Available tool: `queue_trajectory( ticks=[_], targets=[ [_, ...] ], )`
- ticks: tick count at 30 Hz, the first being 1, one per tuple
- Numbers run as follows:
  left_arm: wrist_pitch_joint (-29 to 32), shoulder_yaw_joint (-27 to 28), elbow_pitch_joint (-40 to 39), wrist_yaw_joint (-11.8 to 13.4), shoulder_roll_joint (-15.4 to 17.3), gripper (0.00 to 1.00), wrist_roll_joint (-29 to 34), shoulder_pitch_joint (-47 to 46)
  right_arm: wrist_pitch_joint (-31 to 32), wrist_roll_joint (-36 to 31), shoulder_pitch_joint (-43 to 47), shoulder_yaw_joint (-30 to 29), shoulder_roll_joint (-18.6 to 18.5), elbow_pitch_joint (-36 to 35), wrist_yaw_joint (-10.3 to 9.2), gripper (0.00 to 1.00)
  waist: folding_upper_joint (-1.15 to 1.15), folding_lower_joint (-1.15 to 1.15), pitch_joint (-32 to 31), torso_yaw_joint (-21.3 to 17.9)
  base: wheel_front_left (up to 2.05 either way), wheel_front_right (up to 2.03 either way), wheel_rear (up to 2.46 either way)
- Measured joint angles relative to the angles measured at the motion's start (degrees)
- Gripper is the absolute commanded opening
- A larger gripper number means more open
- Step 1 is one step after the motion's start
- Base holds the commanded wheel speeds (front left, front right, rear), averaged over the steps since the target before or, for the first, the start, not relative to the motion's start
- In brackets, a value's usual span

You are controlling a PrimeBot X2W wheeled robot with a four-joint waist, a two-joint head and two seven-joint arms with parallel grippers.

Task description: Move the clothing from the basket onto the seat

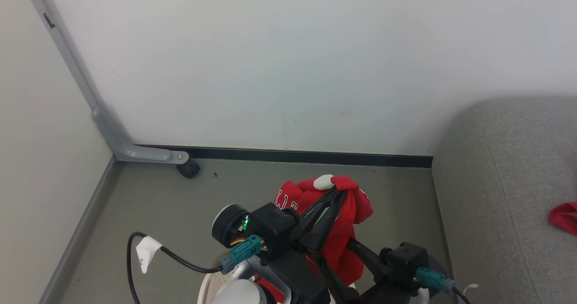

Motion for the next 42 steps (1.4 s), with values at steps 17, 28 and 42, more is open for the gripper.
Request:
queue_trajectory(
  ticks=[17, 28, 42],
  targets=[
    [0.8, -1.5, -0.5, 0.9, 0.0, 0.00, -0.9, -0.6, -3.7, 3.6, -4.7, 1.2, 0.4, 7.5, 0.15, 0.00, 0.00, 0.00, 0.3, 0.9, 0.00, 0.00, 0.00],
    [1.0, -1.6, -0.4, 1.1, 0.1, 1.00, -0.9, -0.5, -7.3, 4.9, -7.9, 0.1, 0.5, 9.2, 0.15, 0.00, 0.00, 0.00, 0.2, 0.7, 0.00, 0.00, 0.00],
    [1.5, -2.0, -1.8, 2.5, 3.5, 1.00, -0.1, 2.5, -9.8, 5.4, -9.8, -2.1, -1.0, 12.6, 0.15, 0.00, 0.00, 0.00, -0.5, -0.4, 0.00, 0.00, 0.00]
  ],
)
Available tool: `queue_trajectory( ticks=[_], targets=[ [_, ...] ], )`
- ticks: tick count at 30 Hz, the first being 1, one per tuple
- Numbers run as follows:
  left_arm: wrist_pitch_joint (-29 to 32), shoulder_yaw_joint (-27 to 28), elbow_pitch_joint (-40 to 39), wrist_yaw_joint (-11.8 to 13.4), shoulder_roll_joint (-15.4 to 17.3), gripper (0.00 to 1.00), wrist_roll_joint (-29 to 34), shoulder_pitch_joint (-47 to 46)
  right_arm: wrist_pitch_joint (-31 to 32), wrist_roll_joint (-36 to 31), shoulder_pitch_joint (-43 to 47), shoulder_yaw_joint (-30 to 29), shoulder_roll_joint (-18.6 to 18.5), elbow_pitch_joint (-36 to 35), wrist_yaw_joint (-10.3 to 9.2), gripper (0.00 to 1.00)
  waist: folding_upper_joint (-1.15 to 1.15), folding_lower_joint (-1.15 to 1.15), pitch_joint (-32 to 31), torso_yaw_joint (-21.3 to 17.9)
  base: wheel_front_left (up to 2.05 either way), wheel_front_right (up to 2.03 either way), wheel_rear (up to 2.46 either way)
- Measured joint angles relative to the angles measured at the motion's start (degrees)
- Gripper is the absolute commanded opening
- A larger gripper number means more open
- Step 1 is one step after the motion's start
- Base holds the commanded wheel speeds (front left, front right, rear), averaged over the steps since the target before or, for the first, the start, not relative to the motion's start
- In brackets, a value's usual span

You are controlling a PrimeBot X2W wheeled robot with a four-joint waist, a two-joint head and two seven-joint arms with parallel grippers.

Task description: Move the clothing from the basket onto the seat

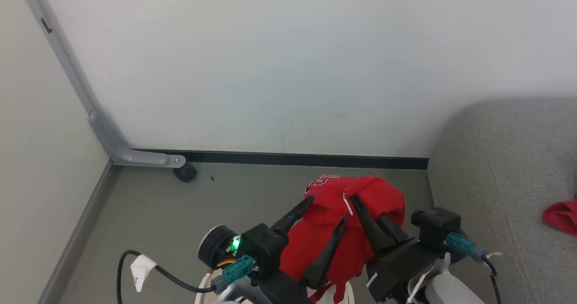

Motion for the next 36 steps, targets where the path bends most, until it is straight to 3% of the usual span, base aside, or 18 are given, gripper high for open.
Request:
queue_trajectory(
  ticks=[15, 36],
  targets=[
    [-0.1, -2.4, -3.6, 1.4, 2.8, 1.00, 3.0, 5.2, -1.6, 1.0, -1.9, -5.2, -3.0, 0.2, -0.65, 0.00, 0.00, 0.00, 2.0, -4.4, 0.00, 0.00, 0.00],
    [0.5, -3.9, -5.7, 1.9, 5.1, 1.00, 5.5, 5.3, -3.4, 3.5, -3.6, -14.7, -7.5, -0.4, -4.21, 0.00, 0.00, 0.00, 7.8, -15.6, 0.00, 0.00, 0.00]
  ],
)
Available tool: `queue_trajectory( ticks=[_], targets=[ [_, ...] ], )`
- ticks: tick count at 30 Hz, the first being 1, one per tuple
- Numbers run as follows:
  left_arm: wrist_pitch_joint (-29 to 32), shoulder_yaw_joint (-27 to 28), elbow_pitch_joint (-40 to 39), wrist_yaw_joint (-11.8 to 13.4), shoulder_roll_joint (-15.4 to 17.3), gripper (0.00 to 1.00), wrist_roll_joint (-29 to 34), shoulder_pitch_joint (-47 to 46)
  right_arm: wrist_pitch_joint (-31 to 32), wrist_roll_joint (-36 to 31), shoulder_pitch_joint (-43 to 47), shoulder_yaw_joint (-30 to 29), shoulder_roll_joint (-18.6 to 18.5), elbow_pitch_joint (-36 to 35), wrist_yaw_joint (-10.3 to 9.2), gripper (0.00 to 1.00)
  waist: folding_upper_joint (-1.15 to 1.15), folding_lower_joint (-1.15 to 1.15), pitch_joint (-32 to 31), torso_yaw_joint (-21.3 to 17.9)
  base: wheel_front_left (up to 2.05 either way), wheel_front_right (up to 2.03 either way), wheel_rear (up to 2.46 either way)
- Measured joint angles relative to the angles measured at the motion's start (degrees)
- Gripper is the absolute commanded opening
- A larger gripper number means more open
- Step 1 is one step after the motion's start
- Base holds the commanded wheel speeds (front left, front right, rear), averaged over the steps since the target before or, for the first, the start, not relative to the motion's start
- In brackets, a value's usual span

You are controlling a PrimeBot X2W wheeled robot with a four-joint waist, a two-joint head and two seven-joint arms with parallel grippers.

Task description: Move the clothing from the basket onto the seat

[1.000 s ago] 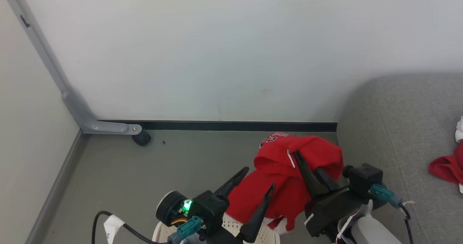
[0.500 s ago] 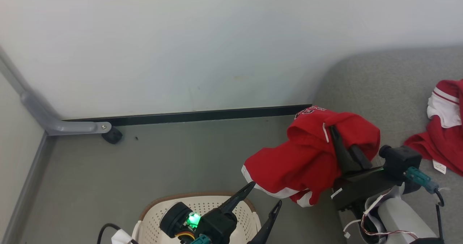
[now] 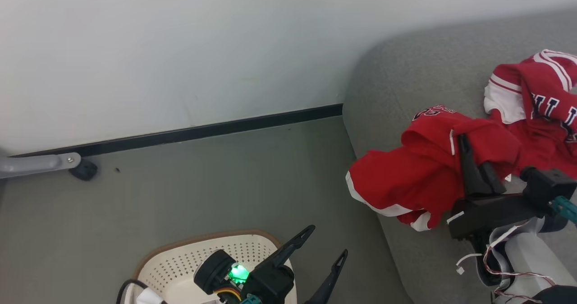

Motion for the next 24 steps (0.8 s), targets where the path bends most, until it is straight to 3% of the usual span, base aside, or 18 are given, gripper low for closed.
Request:
queue_trajectory(
  ticks=[13, 24],
  targets=[
    [2.1, -1.4, -1.4, -0.1, 1.0, 1.00, 1.9, -1.3, -0.5, 1.5, -4.1, -6.5, -2.6, -1.2, -1.83, 0.00, 0.00, 0.00, 5.0, -6.1, 0.00, 0.00, 0.00],
    [3.9, -1.8, -1.8, -1.1, 1.2, 1.00, 2.5, -4.2, -0.5, 1.5, -13.2, -11.1, -6.6, -1.7, -1.86, 0.00, 0.00, 0.00, 9.8, -8.8, 0.00, 0.00, 0.00]
  ],
)
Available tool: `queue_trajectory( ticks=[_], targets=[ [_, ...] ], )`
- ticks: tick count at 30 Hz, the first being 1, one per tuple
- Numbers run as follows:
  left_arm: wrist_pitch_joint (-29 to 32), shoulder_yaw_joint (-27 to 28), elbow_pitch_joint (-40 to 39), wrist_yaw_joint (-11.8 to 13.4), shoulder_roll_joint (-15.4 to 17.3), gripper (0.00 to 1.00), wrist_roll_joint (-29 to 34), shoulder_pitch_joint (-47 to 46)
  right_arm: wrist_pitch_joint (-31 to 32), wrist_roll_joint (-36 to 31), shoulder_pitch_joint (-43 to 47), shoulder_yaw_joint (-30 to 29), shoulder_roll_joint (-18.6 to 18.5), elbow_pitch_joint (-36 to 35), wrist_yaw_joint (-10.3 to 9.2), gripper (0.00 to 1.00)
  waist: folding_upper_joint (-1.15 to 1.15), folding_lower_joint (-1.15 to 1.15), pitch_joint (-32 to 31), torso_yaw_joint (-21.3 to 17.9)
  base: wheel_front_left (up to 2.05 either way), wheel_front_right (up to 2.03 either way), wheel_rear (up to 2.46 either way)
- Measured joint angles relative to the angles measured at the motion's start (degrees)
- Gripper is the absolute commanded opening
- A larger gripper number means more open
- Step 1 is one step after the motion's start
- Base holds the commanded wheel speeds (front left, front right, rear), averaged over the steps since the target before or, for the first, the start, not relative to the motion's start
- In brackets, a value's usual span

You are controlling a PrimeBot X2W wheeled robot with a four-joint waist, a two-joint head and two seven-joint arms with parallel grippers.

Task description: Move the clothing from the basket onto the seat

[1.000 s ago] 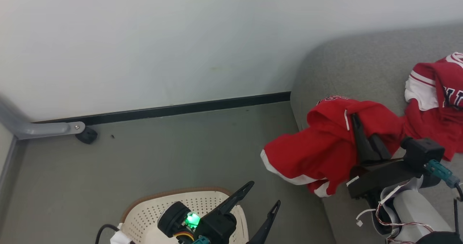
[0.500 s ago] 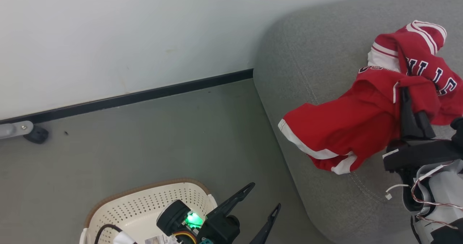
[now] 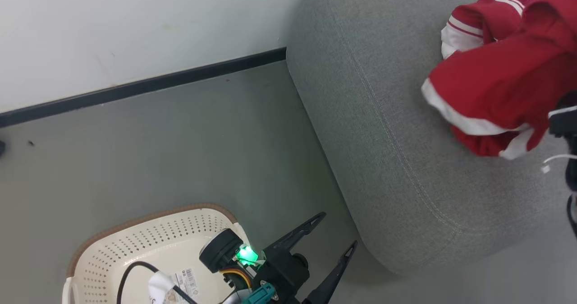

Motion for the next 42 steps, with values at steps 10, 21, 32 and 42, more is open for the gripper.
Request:
queue_trajectory(
  ticks=[10, 21, 32, 42],
  targets=[
    [0.6, -1.0, -0.9, -0.9, -0.4, 1.00, 0.5, -2.3, -0.1, 1.5, -10.3, -7.7, -7.2, 1.5, -1.01, 0.00, 0.00, 0.01, 4.5, 0.2, 0.00, 0.00, 0.00],
    [0.7, -1.2, -2.0, -1.5, -1.0, 1.00, 2.6, -6.0, -0.5, 1.5, -18.5, -11.6, -14.2, 6.7, -0.92, 0.00, 0.00, 0.01, 10.1, 3.0, 0.00, 0.00, 0.00],
    [0.6, -0.2, -1.4, -1.7, -0.9, 1.00, 3.4, -8.7, -0.5, 2.2, -19.5, -11.8, -11.4, 16.4, 0.10, 0.00, 0.00, 0.01, 15.9, 6.0, 0.00, 0.00, 0.00],
    [-0.2, -0.1, 0.0, -2.5, -0.9, 1.00, 3.4, -9.9, -0.4, 5.5, -18.4, -11.8, -8.5, 27.0, 2.10, 0.00, 0.00, 0.00, 17.3, 6.8, 0.00, 0.00, 0.00]
  ],
)
